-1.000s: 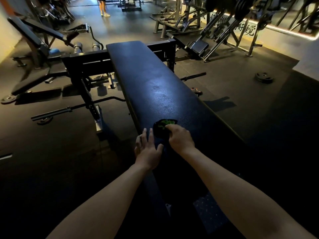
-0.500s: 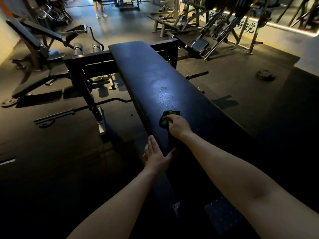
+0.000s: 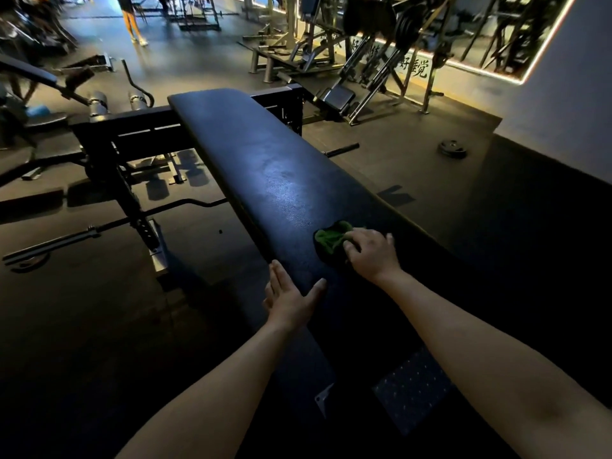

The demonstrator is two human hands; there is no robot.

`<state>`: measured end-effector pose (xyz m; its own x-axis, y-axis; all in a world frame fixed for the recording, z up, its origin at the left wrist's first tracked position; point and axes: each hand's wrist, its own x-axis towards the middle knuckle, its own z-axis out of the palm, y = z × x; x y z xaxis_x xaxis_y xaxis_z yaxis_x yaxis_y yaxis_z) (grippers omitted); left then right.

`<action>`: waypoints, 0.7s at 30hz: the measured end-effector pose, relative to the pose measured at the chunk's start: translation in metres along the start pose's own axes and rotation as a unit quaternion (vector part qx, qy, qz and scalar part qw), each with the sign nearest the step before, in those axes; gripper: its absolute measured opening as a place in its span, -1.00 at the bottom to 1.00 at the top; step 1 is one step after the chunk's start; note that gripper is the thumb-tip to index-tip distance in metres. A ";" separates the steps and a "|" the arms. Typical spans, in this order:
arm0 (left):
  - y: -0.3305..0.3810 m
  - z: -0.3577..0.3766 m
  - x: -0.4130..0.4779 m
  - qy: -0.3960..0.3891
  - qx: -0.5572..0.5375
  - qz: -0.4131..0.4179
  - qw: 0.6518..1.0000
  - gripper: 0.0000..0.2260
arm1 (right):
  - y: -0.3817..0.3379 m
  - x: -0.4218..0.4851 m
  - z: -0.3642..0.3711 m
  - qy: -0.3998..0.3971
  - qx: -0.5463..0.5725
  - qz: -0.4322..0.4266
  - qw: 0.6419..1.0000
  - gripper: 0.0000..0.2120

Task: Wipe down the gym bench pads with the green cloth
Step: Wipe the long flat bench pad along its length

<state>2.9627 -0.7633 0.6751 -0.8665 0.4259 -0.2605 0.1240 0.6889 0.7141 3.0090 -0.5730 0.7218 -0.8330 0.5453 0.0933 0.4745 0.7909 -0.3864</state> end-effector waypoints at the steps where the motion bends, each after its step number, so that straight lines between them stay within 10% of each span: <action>1: 0.000 -0.001 0.001 -0.004 0.000 0.000 1.000 0.03 | 0.005 -0.002 0.001 -0.018 -0.009 0.029 0.999 -0.64; 21: -0.065 -0.006 0.018 -0.072 -0.179 0.108 0.975 -0.05 | -0.101 0.001 0.053 -0.071 0.070 -0.105 0.989 -0.57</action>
<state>2.9361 -0.8037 0.6280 -0.7591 0.6335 -0.1494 0.0959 0.3359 0.9370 2.9456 -0.6671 0.7119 -0.9453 0.3210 0.0581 0.2515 0.8305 -0.4970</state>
